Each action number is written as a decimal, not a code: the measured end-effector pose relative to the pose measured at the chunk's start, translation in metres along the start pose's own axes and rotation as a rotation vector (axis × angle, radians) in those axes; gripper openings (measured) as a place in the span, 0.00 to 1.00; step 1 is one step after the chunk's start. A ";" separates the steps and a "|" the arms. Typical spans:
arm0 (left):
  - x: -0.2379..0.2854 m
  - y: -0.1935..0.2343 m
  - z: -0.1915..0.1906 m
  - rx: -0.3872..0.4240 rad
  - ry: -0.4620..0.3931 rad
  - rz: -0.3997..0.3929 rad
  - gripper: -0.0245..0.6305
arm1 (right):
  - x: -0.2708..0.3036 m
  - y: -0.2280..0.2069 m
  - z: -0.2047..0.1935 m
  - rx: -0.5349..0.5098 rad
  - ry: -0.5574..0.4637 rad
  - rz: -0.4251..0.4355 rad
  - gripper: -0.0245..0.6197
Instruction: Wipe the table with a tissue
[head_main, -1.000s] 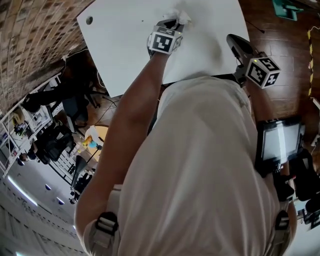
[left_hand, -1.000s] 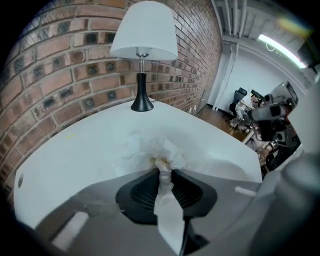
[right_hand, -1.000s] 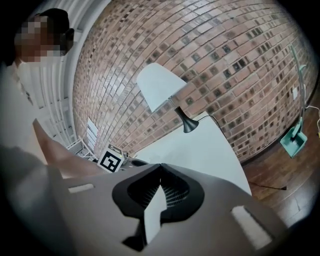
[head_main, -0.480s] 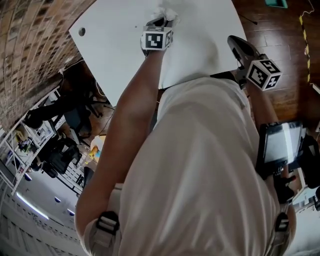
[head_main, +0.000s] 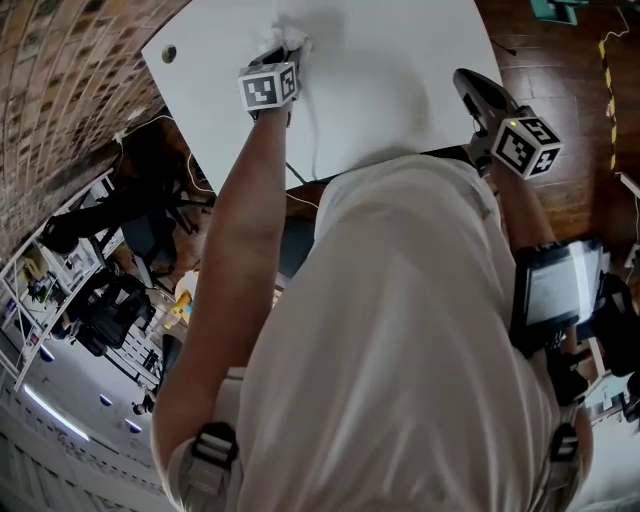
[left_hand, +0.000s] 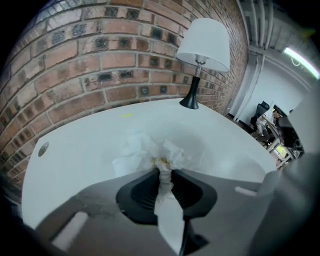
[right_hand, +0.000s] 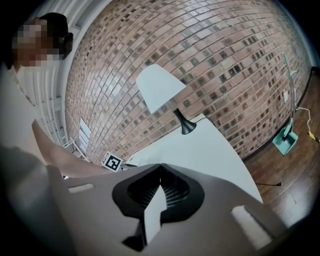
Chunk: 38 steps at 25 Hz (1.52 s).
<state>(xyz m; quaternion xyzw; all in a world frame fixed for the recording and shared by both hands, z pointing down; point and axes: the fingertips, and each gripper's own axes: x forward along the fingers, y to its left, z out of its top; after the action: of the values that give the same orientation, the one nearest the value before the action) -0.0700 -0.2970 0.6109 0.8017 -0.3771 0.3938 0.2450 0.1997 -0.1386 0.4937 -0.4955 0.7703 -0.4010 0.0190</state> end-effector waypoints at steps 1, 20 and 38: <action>-0.001 0.009 -0.001 -0.006 0.000 0.013 0.15 | 0.000 -0.001 0.001 0.000 0.000 -0.002 0.05; -0.025 0.061 -0.034 -0.334 -0.063 0.228 0.15 | 0.000 -0.002 -0.002 -0.017 0.015 0.003 0.05; 0.013 -0.231 -0.027 -0.120 0.056 -0.357 0.15 | -0.011 -0.026 0.024 -0.067 0.031 0.139 0.05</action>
<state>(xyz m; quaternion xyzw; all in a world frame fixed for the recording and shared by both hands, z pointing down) 0.1076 -0.1465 0.6151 0.8286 -0.2446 0.3429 0.3687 0.2354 -0.1491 0.4896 -0.4350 0.8159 -0.3805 0.0183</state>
